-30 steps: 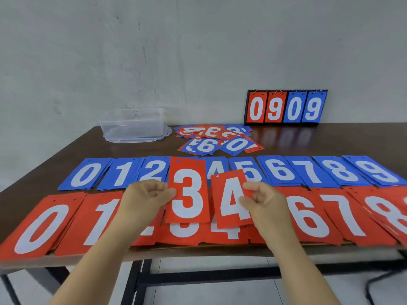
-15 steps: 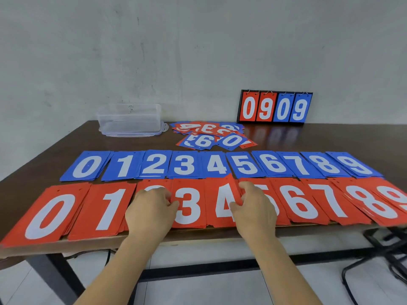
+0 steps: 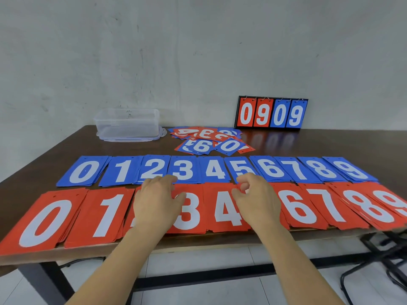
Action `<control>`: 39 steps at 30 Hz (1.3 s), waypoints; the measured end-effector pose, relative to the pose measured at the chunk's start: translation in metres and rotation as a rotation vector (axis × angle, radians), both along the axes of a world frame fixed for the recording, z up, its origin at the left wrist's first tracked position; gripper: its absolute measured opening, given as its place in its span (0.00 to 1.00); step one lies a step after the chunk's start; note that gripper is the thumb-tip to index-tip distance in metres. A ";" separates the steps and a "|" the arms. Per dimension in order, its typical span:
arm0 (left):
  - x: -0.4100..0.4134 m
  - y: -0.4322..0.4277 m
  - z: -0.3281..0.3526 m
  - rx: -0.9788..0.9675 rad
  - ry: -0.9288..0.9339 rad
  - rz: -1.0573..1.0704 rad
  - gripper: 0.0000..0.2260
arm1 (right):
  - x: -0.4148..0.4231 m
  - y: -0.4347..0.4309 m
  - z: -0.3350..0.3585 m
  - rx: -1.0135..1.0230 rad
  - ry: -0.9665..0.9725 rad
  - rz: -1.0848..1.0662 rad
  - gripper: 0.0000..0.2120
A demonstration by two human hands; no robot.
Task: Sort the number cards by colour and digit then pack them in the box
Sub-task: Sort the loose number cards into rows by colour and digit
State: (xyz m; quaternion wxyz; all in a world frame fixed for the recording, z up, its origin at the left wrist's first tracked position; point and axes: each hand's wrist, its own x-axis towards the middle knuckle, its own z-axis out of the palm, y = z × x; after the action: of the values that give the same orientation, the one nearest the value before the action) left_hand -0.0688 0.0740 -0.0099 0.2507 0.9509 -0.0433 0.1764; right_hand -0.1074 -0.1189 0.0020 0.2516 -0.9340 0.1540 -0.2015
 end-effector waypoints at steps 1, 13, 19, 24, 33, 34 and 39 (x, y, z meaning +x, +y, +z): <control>0.005 -0.003 0.004 -0.004 -0.002 -0.011 0.22 | 0.005 -0.003 0.004 -0.009 -0.002 0.002 0.15; 0.091 -0.032 0.040 0.061 -0.002 -0.025 0.20 | 0.092 -0.078 0.038 -0.064 0.141 -0.023 0.12; 0.142 -0.053 0.044 0.067 0.016 0.020 0.19 | 0.154 -0.125 0.049 0.000 0.256 -0.021 0.12; 0.181 -0.073 0.038 0.089 0.071 0.031 0.20 | 0.209 -0.149 0.039 0.025 0.310 0.028 0.20; 0.215 -0.093 0.019 0.088 0.141 0.036 0.21 | 0.287 -0.149 0.013 -0.198 0.289 0.311 0.40; 0.217 -0.092 0.017 0.082 0.149 0.038 0.21 | 0.293 -0.147 0.012 -0.200 0.309 0.338 0.43; 0.226 -0.088 0.013 0.059 0.188 0.062 0.20 | 0.311 -0.142 0.002 -0.137 0.438 0.415 0.47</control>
State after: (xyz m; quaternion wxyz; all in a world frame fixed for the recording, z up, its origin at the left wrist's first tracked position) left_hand 0.1572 -0.0137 0.0032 0.2200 0.9711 0.0045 0.0925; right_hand 0.2032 -0.2613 0.0042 0.1847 -0.9815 -0.0033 0.0503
